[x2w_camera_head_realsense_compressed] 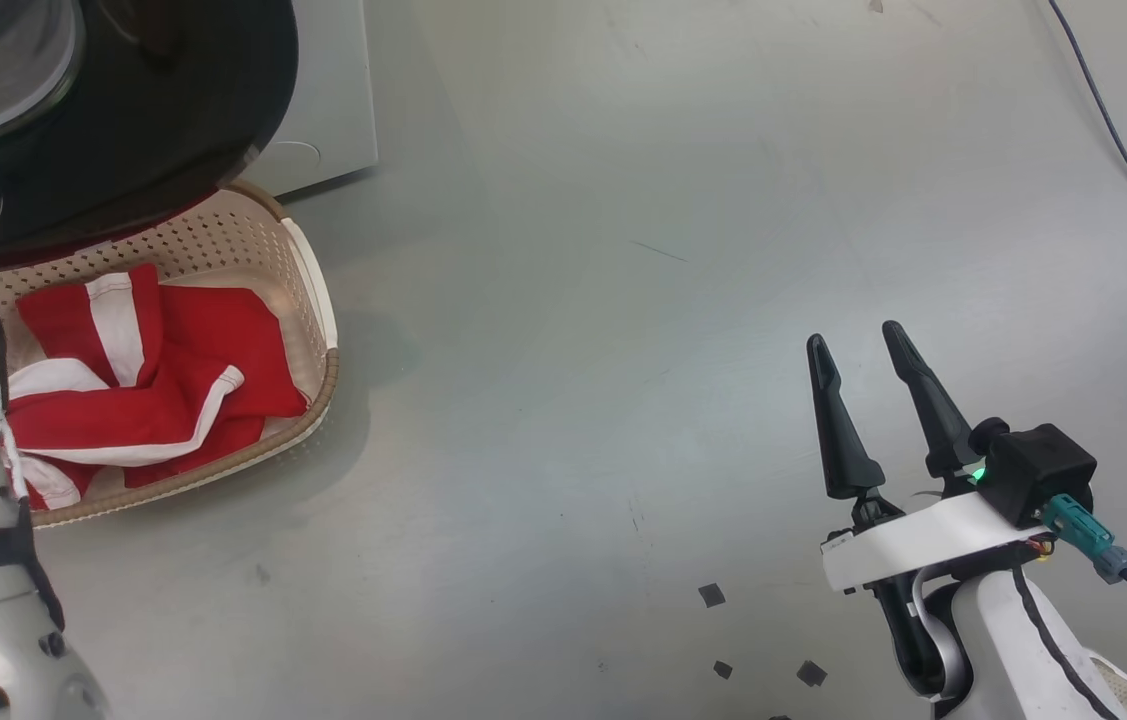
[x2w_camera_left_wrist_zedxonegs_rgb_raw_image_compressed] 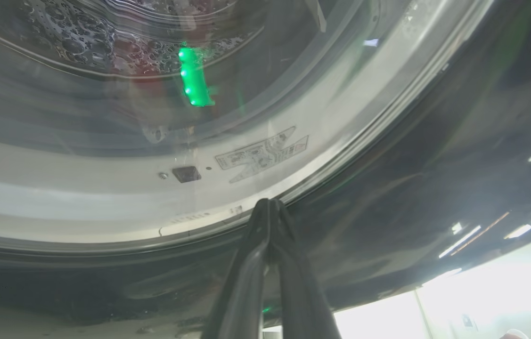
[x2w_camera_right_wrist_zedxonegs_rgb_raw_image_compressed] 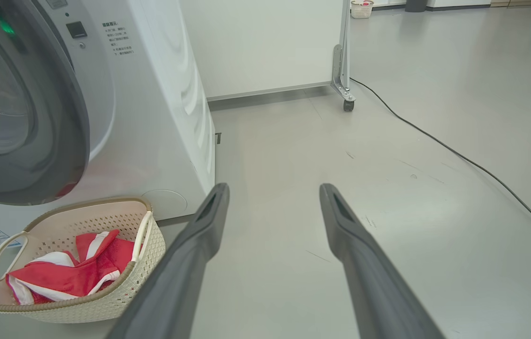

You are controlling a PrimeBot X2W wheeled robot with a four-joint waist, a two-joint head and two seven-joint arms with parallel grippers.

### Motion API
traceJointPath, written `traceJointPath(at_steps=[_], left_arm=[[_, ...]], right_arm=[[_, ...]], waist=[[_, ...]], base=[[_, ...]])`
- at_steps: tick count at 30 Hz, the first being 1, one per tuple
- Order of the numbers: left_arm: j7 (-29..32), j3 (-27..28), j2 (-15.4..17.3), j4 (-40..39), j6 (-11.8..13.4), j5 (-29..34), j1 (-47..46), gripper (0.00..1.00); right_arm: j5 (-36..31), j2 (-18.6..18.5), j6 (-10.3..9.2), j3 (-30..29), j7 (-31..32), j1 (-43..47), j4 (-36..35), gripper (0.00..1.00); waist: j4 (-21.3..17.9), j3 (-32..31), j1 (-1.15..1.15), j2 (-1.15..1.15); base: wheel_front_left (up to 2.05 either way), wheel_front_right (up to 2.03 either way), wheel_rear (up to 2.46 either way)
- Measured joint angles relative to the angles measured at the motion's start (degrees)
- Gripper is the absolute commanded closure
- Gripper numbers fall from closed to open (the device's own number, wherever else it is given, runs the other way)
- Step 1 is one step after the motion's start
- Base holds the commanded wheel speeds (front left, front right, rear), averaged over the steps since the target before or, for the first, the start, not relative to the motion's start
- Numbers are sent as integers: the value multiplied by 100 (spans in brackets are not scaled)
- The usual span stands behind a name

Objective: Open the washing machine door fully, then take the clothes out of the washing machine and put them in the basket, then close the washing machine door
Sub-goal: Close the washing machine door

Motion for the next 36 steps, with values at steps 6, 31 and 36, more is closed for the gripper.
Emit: traceJointPath(at_steps=[6, 31, 36], left_arm=[[-445, -3, 5, 404, -9, 353, -342, 100], [-682, -186, 27, 1129, -363, 554, -643, 100], [-661, -147, -54, 1129, -408, 467, -187, 100]], right_arm=[[0, 10, 30, 46, -14, -51, 77, 0], [25, 46, 47, -120, -48, -201, 268, 0], [23, 46, 46, -207, -48, -201, 277, 0]], waist=[[-53, 7, 0, 0], [41, -5, 0, 0], [234, -69, 0, 0]], base=[[0, 0, 0], [0, 0, 0], [0, 0, 0]])
